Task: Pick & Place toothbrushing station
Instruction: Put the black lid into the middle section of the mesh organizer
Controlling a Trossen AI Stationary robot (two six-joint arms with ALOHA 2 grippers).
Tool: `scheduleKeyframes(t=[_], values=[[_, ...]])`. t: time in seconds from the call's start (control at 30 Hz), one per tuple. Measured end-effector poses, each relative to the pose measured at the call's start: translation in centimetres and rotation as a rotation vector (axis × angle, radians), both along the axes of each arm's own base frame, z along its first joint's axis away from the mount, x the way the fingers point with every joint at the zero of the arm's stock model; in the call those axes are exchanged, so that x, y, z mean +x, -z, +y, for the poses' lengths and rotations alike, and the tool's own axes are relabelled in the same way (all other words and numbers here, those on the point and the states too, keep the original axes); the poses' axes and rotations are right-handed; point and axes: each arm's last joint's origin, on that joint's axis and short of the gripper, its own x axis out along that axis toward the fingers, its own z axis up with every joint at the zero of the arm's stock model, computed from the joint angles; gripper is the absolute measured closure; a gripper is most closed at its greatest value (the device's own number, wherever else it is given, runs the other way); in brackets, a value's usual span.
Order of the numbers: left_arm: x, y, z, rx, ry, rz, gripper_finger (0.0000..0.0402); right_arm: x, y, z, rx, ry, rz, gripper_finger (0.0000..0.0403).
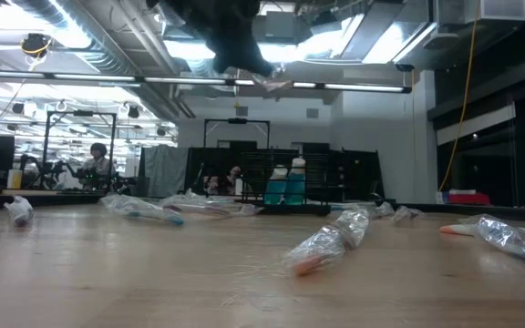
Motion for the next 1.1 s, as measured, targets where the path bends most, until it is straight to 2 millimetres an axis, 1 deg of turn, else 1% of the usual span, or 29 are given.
scheduleKeyframes(t=[0.07, 0.13, 0.2, 0.33, 0.43, 0.53, 0.63, 0.77, 0.83, 1.0, 1.1], values=[[0.0, -0.8, 0.7, 0.039, 0.043, 0.045, 0.0379, 0.0, 0.0, 0.0, -0.001, 0.008, -0.004, 0.0273], [0.6, -0.9, 1.4, 0.072, 0.087, 0.11, 0.0379, 0.0, 0.0, -0.1, -0.004, 0.016, -0.006, 0.0273], [1.3, -0.3, 1.9, 0.082, 0.138, 0.221, 0.0379, 0.0, -0.1, -0.1, -0.009, 0.027, -0.011, 0.0273], [3.6, 1.0, 2.4, 0.142, 0.223, 0.379, 0.0379, 0.0, -0.1, -0.2, -0.016, 0.041, -0.016, 0.0273], [5.4, 1.9, 2.6, 0.226, 0.242, 0.455, 0.0379, 0.0, -0.1, -0.2, -0.008, 0.048, -0.02, 0.0273], [6.6, 1.7, 2.7, 0.315, 0.25, 0.463, 0.0379, 0.0, -0.1, -0.2, 0.006, 0.056, -0.025, 0.0272], [7.2, 1.9, 2.8, 0.358, 0.248, 0.462, 0.0379, 0.0, -0.1, -0.2, 0.007, 0.067, -0.031, 0.0272], [7.3, 2.1, 3.2, 0.367, 0.233, 0.476, 0.0379, 0.0, -0.2, -0.2, 0.005, 0.076, -0.038, 0.0272], [7.3, 2.6, 3.2, 0.377, 0.228, 0.513, 0.0379, 0.0, -0.2, -0.2, 0.003, 0.08, -0.039, 0.0272], [8.1, 3.5, 3.3, 0.414, 0.207, 0.518, 0.0379, 0.0, -0.2, -0.2, -0.001, 0.081, -0.039, 0.0272], [8.2, 4.0, 3.4, 0.411, 0.207, 0.534, 0.0379, 0.0, -0.2, -0.2, 0.0, 0.081, -0.039, 0.0272]])
